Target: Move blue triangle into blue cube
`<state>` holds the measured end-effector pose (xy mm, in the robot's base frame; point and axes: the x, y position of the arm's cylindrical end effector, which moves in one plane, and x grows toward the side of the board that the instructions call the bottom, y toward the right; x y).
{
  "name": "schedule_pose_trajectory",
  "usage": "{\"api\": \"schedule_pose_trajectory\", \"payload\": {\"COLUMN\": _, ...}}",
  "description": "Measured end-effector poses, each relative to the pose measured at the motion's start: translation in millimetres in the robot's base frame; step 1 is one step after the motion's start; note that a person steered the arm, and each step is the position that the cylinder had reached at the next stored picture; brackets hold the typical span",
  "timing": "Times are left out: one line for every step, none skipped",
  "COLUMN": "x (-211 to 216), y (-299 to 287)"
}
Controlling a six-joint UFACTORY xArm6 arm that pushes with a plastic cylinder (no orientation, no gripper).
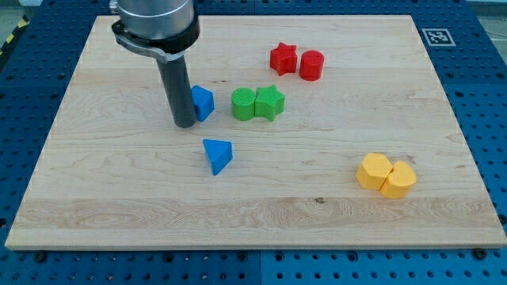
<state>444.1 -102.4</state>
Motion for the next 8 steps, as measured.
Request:
{"api": "schedule_pose_trajectory", "payload": {"x": 0.0, "y": 12.7}}
{"api": "schedule_pose_trajectory", "payload": {"x": 1.2, "y": 31.3}}
{"api": "schedule_pose_trajectory", "payload": {"x": 8.5, "y": 32.1}}
{"api": "schedule_pose_trajectory", "payload": {"x": 27.5, "y": 21.3}}
{"api": "schedule_pose_trajectory", "payload": {"x": 72.3, "y": 2.8}}
{"api": "schedule_pose_trajectory", "payload": {"x": 129.1, "y": -11.3}}
{"api": "schedule_pose_trajectory", "payload": {"x": 159.5, "y": -3.4}}
{"api": "schedule_pose_trajectory", "payload": {"x": 159.4, "y": 48.8}}
